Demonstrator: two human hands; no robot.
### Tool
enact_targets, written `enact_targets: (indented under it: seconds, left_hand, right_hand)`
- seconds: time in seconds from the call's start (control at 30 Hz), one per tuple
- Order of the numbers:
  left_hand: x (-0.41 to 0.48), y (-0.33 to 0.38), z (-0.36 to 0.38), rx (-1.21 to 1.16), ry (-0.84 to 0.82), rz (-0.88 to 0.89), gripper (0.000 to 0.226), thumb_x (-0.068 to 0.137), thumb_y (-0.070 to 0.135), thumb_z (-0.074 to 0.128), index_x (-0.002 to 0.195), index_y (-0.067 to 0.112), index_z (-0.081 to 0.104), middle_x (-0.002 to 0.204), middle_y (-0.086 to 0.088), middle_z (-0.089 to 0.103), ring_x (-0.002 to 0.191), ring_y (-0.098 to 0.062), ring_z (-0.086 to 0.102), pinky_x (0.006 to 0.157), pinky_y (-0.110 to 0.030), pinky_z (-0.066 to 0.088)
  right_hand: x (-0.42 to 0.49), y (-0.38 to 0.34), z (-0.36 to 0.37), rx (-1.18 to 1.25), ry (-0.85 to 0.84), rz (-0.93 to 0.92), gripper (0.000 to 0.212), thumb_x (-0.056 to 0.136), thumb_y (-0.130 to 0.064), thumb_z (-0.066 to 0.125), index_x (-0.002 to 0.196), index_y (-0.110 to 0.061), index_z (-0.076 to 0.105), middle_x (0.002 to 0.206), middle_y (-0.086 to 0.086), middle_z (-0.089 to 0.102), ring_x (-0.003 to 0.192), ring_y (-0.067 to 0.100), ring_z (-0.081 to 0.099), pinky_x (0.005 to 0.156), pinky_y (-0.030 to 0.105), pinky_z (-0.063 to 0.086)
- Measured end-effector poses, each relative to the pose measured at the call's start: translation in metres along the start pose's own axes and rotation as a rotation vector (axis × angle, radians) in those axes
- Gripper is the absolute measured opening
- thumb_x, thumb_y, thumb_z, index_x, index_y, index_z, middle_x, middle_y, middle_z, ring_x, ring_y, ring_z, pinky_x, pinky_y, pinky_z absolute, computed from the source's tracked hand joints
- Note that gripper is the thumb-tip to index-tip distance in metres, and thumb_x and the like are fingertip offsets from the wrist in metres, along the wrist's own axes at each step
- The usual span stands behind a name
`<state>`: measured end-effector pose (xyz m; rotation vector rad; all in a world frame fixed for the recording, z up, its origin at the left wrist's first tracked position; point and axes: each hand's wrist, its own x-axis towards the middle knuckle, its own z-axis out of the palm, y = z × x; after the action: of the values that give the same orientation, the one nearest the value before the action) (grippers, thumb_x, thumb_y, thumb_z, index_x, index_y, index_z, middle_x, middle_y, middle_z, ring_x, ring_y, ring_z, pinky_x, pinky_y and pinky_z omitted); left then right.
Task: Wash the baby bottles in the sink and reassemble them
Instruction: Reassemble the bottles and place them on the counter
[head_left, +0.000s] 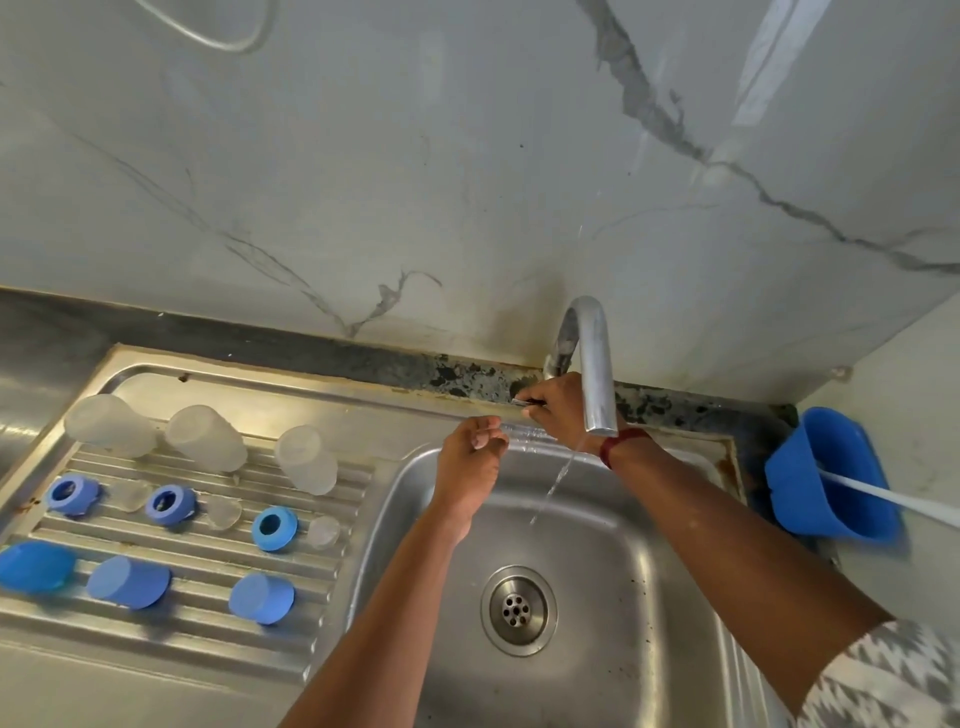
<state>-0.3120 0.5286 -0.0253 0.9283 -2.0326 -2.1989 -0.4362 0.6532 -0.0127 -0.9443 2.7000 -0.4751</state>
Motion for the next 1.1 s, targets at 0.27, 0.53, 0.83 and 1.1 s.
enact_targets:
  seconds: [0.27, 0.53, 0.83, 1.1]
  left_hand:
    - [-0.003, 0.005, -0.001, -0.001, -0.001, 0.025, 0.019, 0.091, 0.008, 0.064, 0.104, 0.022, 0.066, 0.099, 0.003, 0.070, 0.097, -0.014, 0.064, 0.091, -0.036, 0.049]
    - [-0.014, 0.004, -0.007, 0.035, -0.001, 0.039, 0.005, 0.091, 0.015, 0.064, 0.091, 0.020, 0.065, 0.094, 0.004, 0.069, 0.100, -0.017, 0.065, 0.098, -0.047, 0.050]
    - [-0.057, -0.027, -0.016, 0.053, 0.033, -0.047, 0.017, 0.087, 0.027, 0.064, 0.084, 0.010, 0.062, 0.072, 0.005, 0.059, 0.076, -0.017, 0.054, 0.072, -0.037, 0.045]
    - [-0.120, -0.046, -0.048, 0.054, 0.063, -0.079, 0.008, 0.088, 0.014, 0.064, 0.086, 0.019, 0.071, 0.079, 0.002, 0.070, 0.084, -0.019, 0.065, 0.082, -0.042, 0.052]
  right_hand:
    - [-0.021, 0.009, -0.006, 0.632, 0.221, 0.246, 0.023, 0.069, -0.049, 0.083, 0.075, -0.031, 0.069, 0.076, -0.015, 0.070, 0.070, -0.002, 0.065, 0.073, 0.025, 0.055]
    - [-0.058, -0.018, -0.007, 1.023, 0.354, 0.400, 0.021, 0.084, -0.009, 0.075, 0.095, -0.025, 0.069, 0.103, 0.009, 0.071, 0.078, 0.017, 0.065, 0.067, 0.029, 0.056]
    - [-0.135, -0.032, 0.047, 1.080, 0.411, 0.672, 0.010, 0.089, -0.026, 0.071, 0.083, -0.017, 0.072, 0.083, 0.002, 0.075, 0.079, 0.015, 0.066, 0.074, 0.028, 0.053]
    - [-0.178, -0.102, 0.089, 1.043, 0.290, 0.565, 0.030, 0.086, -0.031, 0.075, 0.067, -0.008, 0.071, 0.067, 0.005, 0.072, 0.060, 0.011, 0.064, 0.061, 0.027, 0.052]
